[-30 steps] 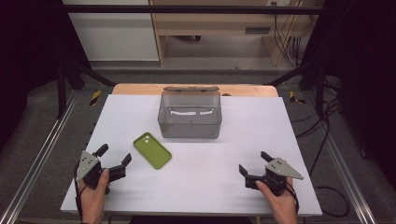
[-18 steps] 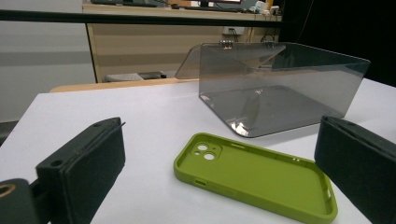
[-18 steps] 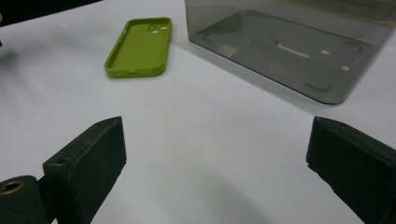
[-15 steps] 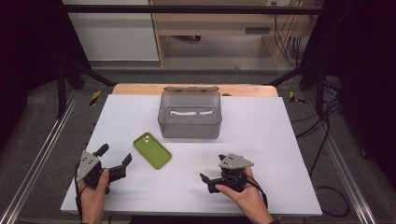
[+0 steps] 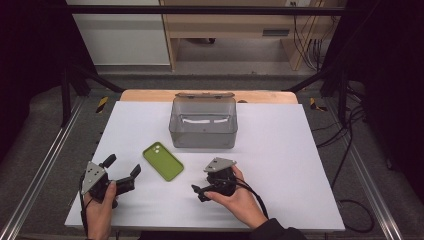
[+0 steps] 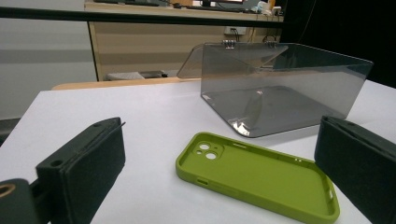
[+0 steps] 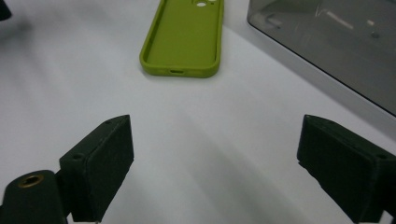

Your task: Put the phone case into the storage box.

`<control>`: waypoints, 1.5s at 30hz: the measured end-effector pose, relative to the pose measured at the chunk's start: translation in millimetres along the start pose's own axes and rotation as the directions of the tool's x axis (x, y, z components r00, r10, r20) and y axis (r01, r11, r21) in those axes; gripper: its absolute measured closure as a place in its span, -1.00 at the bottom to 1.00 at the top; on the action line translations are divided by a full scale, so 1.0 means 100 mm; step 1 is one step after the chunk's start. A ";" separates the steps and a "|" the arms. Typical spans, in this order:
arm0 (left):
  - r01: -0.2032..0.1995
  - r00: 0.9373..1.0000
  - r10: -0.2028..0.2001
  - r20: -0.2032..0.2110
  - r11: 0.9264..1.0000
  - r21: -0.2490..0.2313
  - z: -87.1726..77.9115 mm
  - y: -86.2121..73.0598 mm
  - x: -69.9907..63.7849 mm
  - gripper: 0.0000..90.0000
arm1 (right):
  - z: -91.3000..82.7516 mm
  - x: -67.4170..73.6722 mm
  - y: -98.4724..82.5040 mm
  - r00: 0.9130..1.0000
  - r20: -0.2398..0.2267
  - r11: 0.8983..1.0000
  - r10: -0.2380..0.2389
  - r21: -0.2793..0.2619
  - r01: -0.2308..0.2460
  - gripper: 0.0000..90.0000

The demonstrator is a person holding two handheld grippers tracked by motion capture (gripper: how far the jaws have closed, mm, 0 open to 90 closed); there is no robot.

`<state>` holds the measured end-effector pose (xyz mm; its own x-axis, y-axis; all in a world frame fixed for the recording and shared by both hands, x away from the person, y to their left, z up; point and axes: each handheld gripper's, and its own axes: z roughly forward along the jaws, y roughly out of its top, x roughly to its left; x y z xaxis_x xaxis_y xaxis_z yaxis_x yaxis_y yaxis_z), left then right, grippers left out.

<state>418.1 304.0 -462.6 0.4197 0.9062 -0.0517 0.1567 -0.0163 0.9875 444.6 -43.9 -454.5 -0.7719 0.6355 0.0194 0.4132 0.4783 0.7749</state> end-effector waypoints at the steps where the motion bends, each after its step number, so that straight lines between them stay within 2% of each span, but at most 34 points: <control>1: 0.001 1.000 -0.001 0.000 1.000 -0.001 0.00 0.00 0.00 -0.96 | 0.08 0.03 0.06 1.000 0.007 0.999 -0.004 0.036 0.003 -0.69; 5: 0.010 1.000 -0.010 0.000 1.000 -0.001 0.00 0.00 0.01 -0.96 | 0.18 0.06 0.14 1.000 0.021 0.998 -0.011 0.059 0.010 -0.64; 8: 0.014 1.000 -0.014 -0.001 1.000 -0.002 0.00 0.00 0.01 -0.96 | 0.26 0.08 0.22 1.000 0.020 0.998 0.003 0.058 -0.004 -0.58; 11: 0.014 1.000 -0.014 -0.004 1.000 -0.004 -0.01 0.00 0.02 -0.96 | 0.32 0.08 0.29 1.000 0.019 0.998 0.020 0.051 -0.021 -0.41; 12: 0.010 1.000 -0.010 -0.009 1.000 -0.007 -0.01 0.01 0.02 -0.96 | 0.34 0.08 0.32 1.000 0.019 0.999 0.023 0.047 -0.023 -0.32; 13: 0.005 1.000 -0.005 -0.015 1.000 -0.014 -0.02 0.01 0.02 -0.96 | 0.37 0.08 0.34 1.000 0.015 0.999 0.027 0.044 -0.027 -0.13; 14: 0.005 1.000 -0.005 -0.022 1.000 -0.019 -0.03 0.02 0.02 -0.96 | 0.39 0.08 0.36 1.000 -0.005 0.999 0.022 0.047 -0.021 0.01; 15: 0.004 1.000 -0.004 -0.026 1.000 -0.022 -0.03 0.02 0.02 -0.96 | 0.43 0.09 0.37 1.000 -0.017 0.999 0.017 0.052 -0.016 0.06; 19: 0.017 0.999 -0.018 -0.028 1.000 -0.019 -0.03 0.01 0.03 -0.96 | 0.55 0.11 0.43 1.000 -0.020 0.999 0.016 0.037 -0.015 0.55; 20: 0.017 1.000 -0.017 -0.025 1.000 -0.016 -0.03 0.01 0.03 -0.96 | 0.61 0.12 0.45 1.000 -0.021 1.000 0.009 0.028 -0.008 0.77; 21: 0.019 1.000 -0.019 -0.024 1.000 -0.016 -0.03 0.01 0.03 -0.96 | 0.61 0.12 0.45 1.000 -0.021 1.000 0.009 0.028 -0.008 0.77; 23: 0.020 1.000 -0.020 -0.021 1.000 -0.016 -0.02 0.01 0.02 -0.96 | 0.69 0.12 0.47 1.000 -0.012 0.999 0.005 0.031 -0.004 0.90; 27: 0.019 1.000 -0.019 -0.014 1.000 -0.013 -0.01 0.00 0.01 -0.96 | 0.84 0.11 0.53 1.000 -0.018 0.999 0.011 0.035 -0.010 0.99; 33: 0.024 1.000 -0.024 -0.011 1.000 -0.017 -0.01 0.00 0.01 -0.96 | 1.00 0.17 0.60 0.999 -0.001 0.992 -0.049 0.120 0.049 1.00; 39: 0.025 1.000 -0.025 -0.007 1.000 -0.009 0.00 0.00 0.00 -0.96 | 0.92 0.18 0.59 0.996 0.008 0.981 -0.091 0.173 0.088 1.00; 42: 0.022 1.000 -0.022 -0.008 1.000 -0.009 0.00 0.00 0.00 -0.96 | 0.81 0.17 0.52 0.994 -0.015 0.974 -0.110 0.199 0.111 1.00; 45: 0.022 1.000 -0.022 -0.011 1.000 -0.005 0.00 0.00 0.00 -0.95 | 0.69 0.16 0.43 0.994 -0.028 0.973 -0.104 0.205 0.108 1.00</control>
<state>418.2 304.2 -462.7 0.4063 0.9109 -0.0719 0.1614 0.0059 0.9869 482.9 28.7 -464.8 -0.8241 0.5648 -0.0438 0.4179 0.6583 0.6262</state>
